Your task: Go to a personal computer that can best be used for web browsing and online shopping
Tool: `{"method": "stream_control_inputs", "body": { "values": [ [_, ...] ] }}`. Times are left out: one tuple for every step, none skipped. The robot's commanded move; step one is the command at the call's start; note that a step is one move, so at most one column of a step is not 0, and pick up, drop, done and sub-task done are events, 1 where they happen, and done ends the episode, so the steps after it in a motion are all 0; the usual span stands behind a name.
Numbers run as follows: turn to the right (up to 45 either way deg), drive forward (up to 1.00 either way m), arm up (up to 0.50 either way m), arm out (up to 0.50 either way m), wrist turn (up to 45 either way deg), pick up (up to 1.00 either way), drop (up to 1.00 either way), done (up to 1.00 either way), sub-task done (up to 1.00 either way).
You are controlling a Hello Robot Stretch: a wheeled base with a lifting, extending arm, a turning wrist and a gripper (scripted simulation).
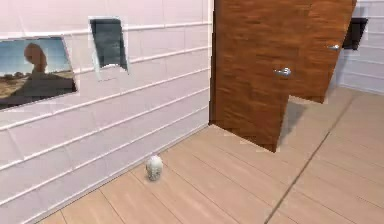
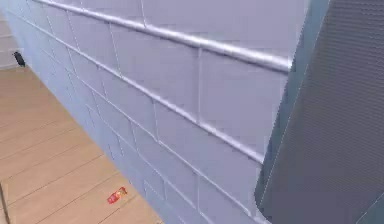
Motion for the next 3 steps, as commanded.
{"method": "stream_control_inputs", "body": {
  "values": [
    [-45.0,0.0,0.0,0.0,0.0,0.0,0.0,0.0,0.0],
    [0.0,0.1,0.0,0.0,0.0,0.0,0.0,0.0,0.0],
    [-45.0,0.0,0.0,0.0,0.0,0.0,0.0,0.0,0.0]
  ]
}}
